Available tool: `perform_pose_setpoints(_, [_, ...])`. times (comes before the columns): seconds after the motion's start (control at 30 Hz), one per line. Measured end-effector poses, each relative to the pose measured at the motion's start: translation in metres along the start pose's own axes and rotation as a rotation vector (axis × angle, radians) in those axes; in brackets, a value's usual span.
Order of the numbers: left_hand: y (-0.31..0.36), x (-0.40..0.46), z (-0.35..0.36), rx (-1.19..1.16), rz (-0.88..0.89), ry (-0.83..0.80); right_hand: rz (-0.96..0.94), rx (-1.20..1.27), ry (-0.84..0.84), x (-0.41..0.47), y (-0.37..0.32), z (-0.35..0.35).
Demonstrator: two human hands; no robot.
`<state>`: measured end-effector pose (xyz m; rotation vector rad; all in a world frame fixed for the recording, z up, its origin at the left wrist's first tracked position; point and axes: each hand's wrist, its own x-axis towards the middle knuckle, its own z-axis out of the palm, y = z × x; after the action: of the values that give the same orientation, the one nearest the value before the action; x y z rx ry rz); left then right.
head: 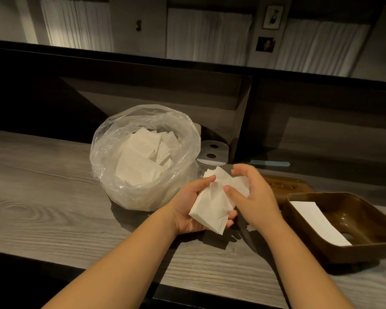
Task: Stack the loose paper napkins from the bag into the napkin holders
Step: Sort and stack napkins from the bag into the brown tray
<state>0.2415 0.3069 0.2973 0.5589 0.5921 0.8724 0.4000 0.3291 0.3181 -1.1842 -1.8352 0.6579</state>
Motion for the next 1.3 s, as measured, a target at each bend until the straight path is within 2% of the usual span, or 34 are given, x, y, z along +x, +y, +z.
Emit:
perform_pose_setpoints(0.1, [0.002,0.001,-0.002,-0.007,-0.004,-0.035,0.024,0.066,-0.026,-0.001,0.001,-0.001])
perform_pose_setpoints(0.17, [0.002,0.001,-0.002,-0.011,-0.002,-0.063,0.048,0.121,0.016,-0.001,-0.001,-0.001])
perform_pose_setpoints(0.23, [0.002,-0.001,-0.002,-0.015,0.015,-0.080,0.149,0.253,0.064,0.001,-0.003,-0.004])
perform_pose_setpoints(0.3, [0.002,-0.001,-0.004,-0.036,0.035,-0.091,0.250,0.376,0.037,0.002,-0.002,-0.009])
perform_pose_setpoints(0.37, [0.002,-0.001,-0.006,-0.045,0.041,-0.101,0.241,0.387,0.026,0.001,-0.001,-0.012])
perform_pose_setpoints(0.53, [0.001,-0.001,-0.004,-0.038,0.042,-0.137,0.092,0.479,0.144,-0.002,-0.005,-0.021])
perform_pose_setpoints(0.6, [0.001,0.000,-0.005,-0.046,0.050,-0.102,0.053,0.577,0.102,-0.002,-0.008,-0.026])
perform_pose_setpoints(0.73, [0.002,0.000,-0.002,-0.010,0.087,0.031,0.073,0.767,-0.098,-0.005,-0.011,-0.031])
perform_pose_setpoints(0.8, [0.001,0.000,0.000,0.011,0.060,0.038,0.076,0.731,-0.191,-0.005,-0.012,-0.027])
perform_pose_setpoints(0.87, [0.000,-0.001,0.001,0.031,0.020,-0.006,0.044,0.587,-0.190,-0.005,-0.013,-0.020])
perform_pose_setpoints(0.97, [0.000,0.000,0.000,0.043,-0.038,-0.064,0.003,0.464,-0.128,-0.003,-0.011,-0.009])
perform_pose_setpoints(1.2, [0.001,-0.002,0.003,0.046,-0.005,-0.003,-0.021,0.327,0.003,-0.002,-0.003,0.002])
perform_pose_setpoints(1.3, [0.001,0.000,0.004,0.015,0.025,0.027,-0.150,0.076,0.124,-0.005,-0.003,0.000])
